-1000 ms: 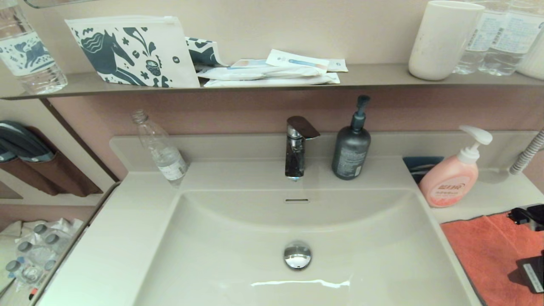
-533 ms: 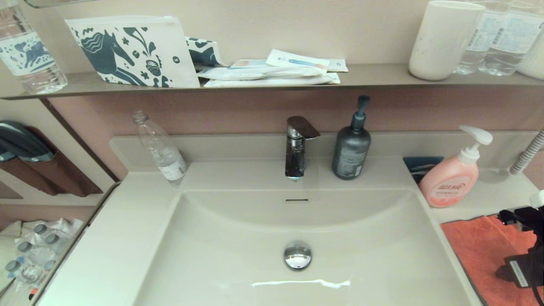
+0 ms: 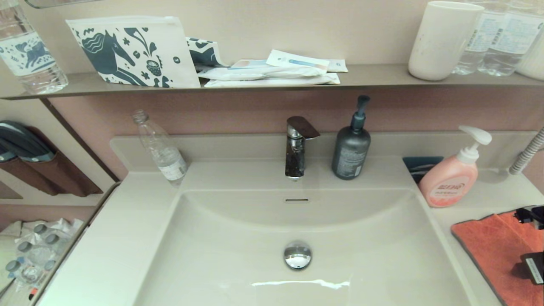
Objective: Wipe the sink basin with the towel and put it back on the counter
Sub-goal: Pick up the cloth
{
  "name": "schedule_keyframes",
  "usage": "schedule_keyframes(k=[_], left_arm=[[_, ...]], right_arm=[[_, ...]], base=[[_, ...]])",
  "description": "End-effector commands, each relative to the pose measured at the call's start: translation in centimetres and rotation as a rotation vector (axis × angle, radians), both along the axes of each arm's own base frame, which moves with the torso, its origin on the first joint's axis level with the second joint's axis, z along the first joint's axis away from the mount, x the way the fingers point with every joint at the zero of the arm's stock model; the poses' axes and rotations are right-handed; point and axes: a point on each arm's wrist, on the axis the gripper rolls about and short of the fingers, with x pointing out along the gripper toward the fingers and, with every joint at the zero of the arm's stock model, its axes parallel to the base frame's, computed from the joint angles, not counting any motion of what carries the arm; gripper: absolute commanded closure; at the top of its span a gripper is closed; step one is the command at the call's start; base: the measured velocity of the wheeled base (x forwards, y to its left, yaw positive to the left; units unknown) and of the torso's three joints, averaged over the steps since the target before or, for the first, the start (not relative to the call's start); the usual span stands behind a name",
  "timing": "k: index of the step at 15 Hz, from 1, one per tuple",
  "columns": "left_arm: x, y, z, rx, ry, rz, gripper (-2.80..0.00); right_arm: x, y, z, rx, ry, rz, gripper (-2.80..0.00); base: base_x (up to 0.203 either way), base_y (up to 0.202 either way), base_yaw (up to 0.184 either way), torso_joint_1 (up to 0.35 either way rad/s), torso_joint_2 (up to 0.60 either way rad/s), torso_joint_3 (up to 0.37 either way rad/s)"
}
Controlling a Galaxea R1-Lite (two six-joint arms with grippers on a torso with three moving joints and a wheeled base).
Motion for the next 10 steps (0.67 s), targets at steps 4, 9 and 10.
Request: schedule_keyframes(k=[4, 9, 10], left_arm=[[0.0, 0.0, 0.0, -0.001, 0.001, 0.001, 0.00], [0.0, 0.0, 0.0, -0.001, 0.000, -0.001, 0.00], [0.0, 0.0, 0.0, -0.001, 0.000, 0.000, 0.00]], right_arm=[[-0.1, -0.5, 1.5, 0.095, -0.120, 0.050, -2.80], [-1.1, 1.4, 3.5, 0.156, -0.237, 0.120, -2.80], [-1.4, 1.6, 4.0, 0.151, -0.258, 0.127, -2.80]], base=[[0.000, 0.000, 0.000, 0.000, 0.00, 0.000], [0.000, 0.000, 0.000, 0.000, 0.00, 0.000], [0.000, 0.000, 0.000, 0.000, 0.00, 0.000]])
